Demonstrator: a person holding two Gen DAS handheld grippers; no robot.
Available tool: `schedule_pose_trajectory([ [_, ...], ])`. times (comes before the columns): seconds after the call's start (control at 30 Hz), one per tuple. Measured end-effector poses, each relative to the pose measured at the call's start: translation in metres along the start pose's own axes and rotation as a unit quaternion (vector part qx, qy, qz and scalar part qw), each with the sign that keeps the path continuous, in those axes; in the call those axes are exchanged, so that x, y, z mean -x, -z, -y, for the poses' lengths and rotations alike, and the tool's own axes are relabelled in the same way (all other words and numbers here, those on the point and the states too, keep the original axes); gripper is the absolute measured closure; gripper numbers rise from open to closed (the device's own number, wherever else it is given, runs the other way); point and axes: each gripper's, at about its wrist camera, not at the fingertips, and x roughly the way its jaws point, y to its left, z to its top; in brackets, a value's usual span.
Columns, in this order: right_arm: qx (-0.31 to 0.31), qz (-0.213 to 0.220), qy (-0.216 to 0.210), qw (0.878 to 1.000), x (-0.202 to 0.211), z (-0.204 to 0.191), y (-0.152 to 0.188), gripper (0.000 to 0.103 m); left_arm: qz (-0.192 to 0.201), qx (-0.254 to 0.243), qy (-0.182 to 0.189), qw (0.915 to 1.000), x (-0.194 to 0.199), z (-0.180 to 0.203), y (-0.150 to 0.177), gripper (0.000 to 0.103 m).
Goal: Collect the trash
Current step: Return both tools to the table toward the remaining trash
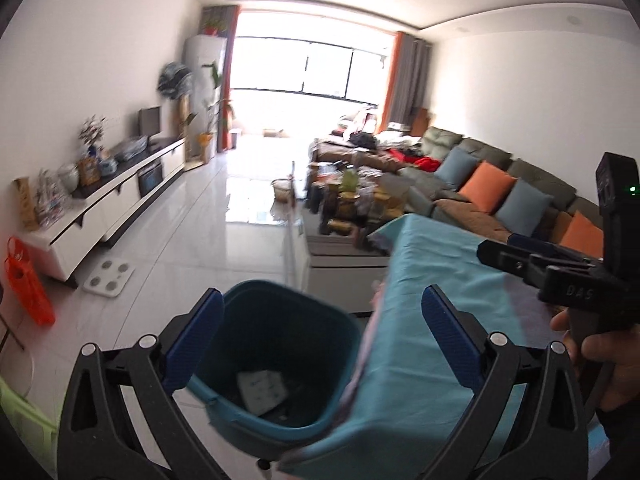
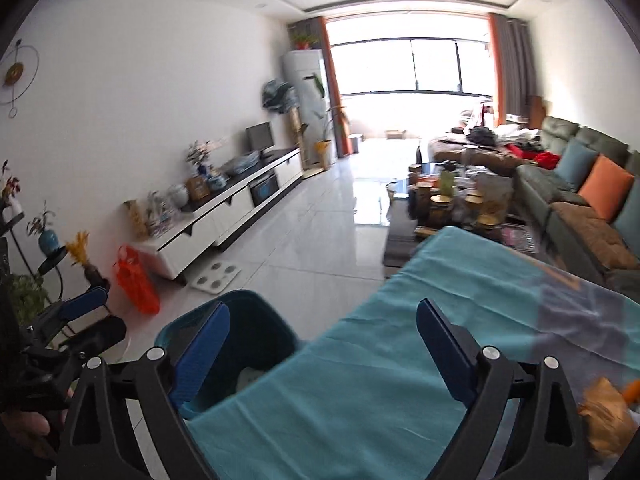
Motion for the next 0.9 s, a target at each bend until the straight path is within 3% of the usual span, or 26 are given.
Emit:
schedule_pose_trajectory([
  [0.13,-0.018,0.022,0.039,0.999,0.032,0.030,0.007,0.008,0.017,-0.014,0.033,0.9992,0.004,0.048,-0.004,0.006],
  [0.47,-0.051,0.051,0.112,0.991,0.096,0.076,0.037,0.007,0.042,-0.037,0.073,0.9958,0.019,0.143,0.009,0.006],
  [0.9,-0.088,0.070,0.232,0.966,0.173,0.114,0.083,0.007,0.038,-0.051,0.128,0.9898,0.026,0.211,0.031,0.005],
])
